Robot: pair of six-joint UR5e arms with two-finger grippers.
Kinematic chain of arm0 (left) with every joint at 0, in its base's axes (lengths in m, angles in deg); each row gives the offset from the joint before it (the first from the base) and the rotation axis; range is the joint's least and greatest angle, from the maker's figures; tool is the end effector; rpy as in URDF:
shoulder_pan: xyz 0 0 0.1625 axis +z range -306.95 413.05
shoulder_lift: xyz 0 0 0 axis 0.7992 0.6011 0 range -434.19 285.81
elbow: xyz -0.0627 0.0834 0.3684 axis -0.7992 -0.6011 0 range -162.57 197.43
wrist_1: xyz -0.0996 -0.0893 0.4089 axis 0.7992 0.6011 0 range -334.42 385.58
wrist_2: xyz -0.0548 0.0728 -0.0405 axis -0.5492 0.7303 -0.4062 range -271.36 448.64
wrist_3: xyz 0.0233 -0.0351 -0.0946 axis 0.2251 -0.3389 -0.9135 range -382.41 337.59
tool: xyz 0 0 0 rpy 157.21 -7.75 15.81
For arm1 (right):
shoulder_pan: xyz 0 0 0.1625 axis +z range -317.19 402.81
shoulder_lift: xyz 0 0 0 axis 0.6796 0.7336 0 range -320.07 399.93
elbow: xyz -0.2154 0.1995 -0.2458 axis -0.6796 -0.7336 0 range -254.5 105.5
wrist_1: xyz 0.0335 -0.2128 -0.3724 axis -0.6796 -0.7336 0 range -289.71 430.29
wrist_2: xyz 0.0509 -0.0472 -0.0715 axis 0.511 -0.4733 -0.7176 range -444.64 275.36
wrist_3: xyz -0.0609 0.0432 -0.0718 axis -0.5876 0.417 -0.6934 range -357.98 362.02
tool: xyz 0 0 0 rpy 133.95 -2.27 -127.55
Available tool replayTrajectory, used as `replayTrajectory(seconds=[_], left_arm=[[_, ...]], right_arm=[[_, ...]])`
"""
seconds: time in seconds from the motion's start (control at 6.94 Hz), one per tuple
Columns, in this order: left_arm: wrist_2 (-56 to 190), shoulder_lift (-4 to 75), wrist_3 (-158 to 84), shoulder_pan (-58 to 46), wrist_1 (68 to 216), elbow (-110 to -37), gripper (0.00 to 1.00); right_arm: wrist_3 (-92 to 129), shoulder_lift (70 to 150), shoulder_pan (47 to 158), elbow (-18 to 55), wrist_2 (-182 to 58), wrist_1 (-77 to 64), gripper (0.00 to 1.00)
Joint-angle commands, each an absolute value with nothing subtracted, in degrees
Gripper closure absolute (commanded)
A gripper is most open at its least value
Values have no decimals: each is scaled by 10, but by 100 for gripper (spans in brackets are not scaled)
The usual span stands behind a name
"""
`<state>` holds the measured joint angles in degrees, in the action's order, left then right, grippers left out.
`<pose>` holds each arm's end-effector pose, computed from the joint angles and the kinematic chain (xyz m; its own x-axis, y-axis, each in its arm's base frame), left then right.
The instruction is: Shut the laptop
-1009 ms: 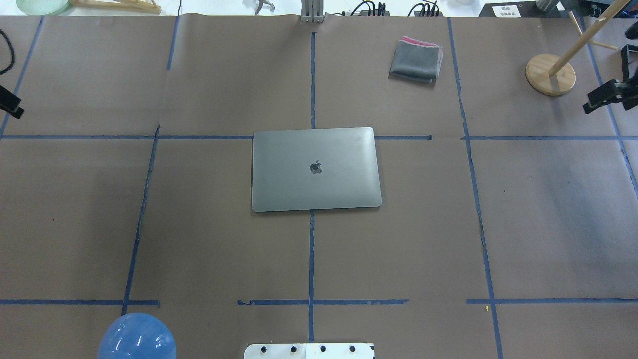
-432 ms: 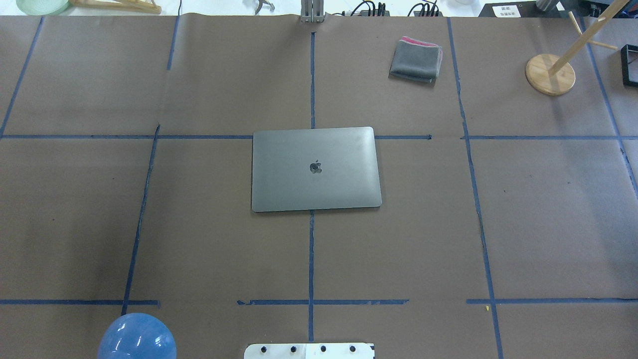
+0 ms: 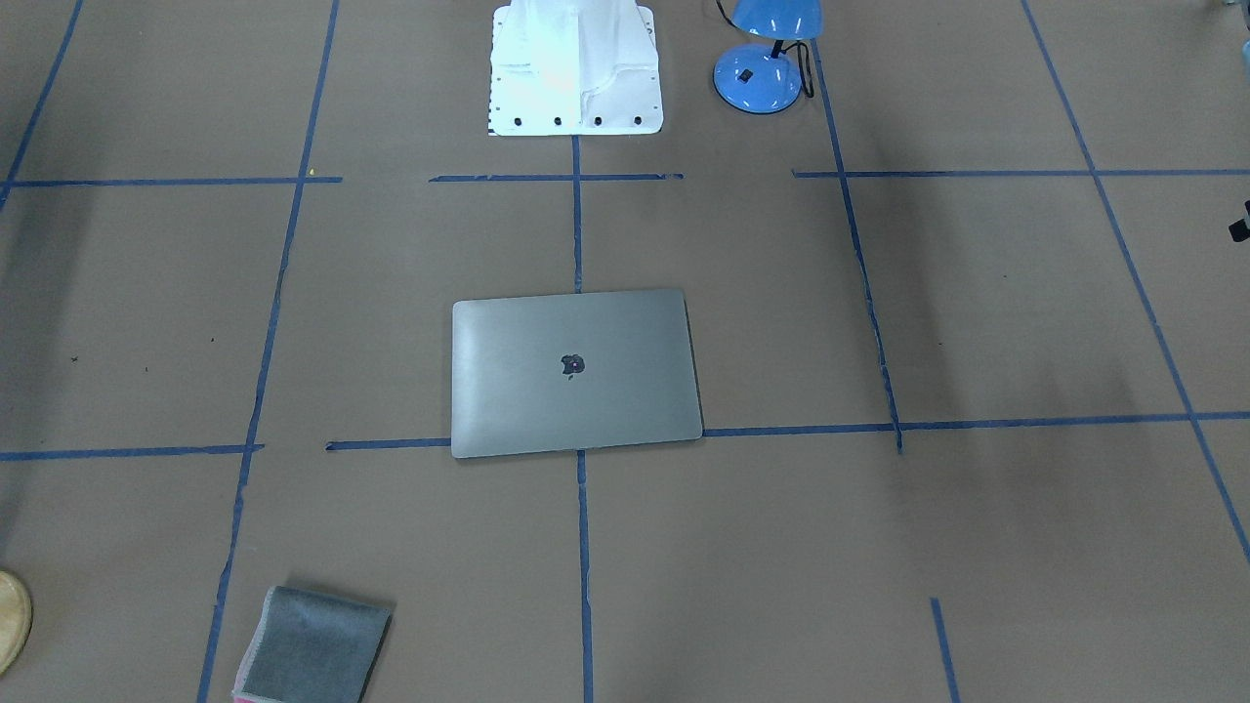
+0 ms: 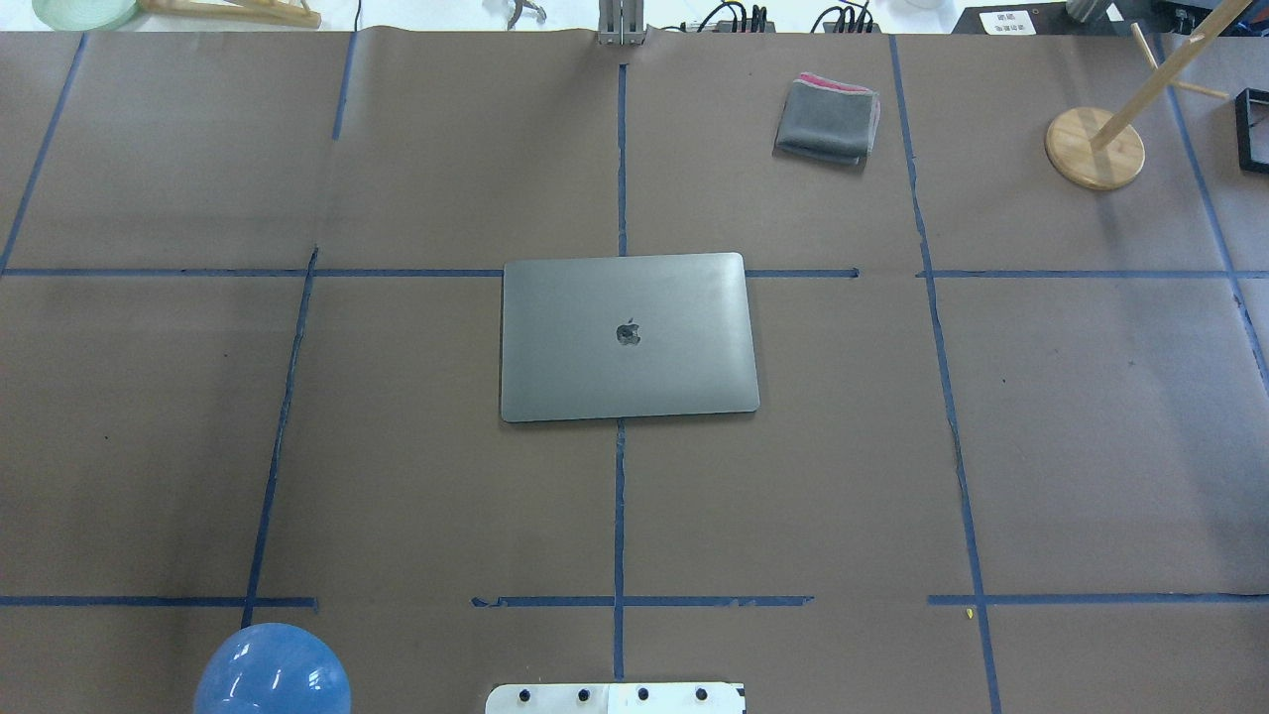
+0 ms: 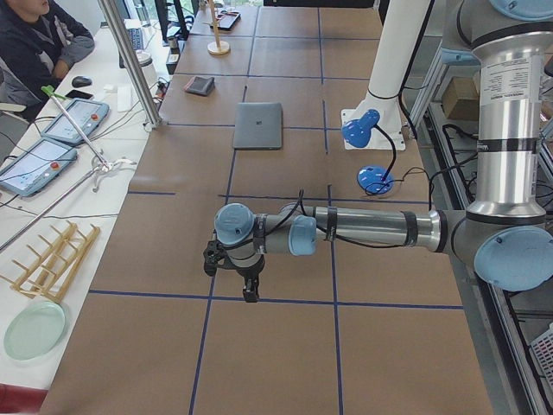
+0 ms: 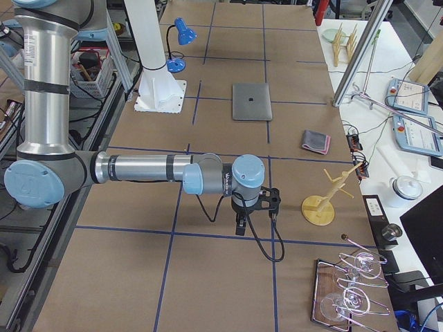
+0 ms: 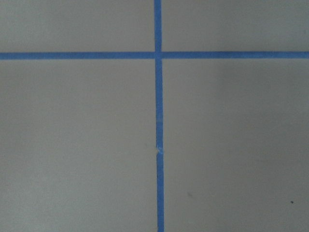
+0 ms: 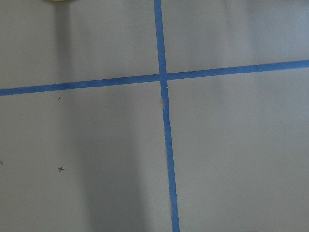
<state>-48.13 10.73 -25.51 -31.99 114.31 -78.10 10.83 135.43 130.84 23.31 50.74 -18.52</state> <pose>-0.0167 -0.4770 0.6131 0.6870 -0.0052 -0.7267 -0.0494 0.9973 -0.0538 0.0433 -0.4777 0.5937 0.6975 0.0858 0.7114 -0.0733 0.9961 -0.0483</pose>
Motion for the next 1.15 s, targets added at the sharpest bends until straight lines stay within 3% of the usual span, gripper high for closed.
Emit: replayTrajectory(seconds=[0.0,1.01], left_arm=[[-476,110,-256,-319,1144,-778,0],[-446,120,-253,-316,1144,-794,0]], right_arm=[[109,1366,1308,232,508,-154,0],[117,1381,1308,231,510,-122,0]])
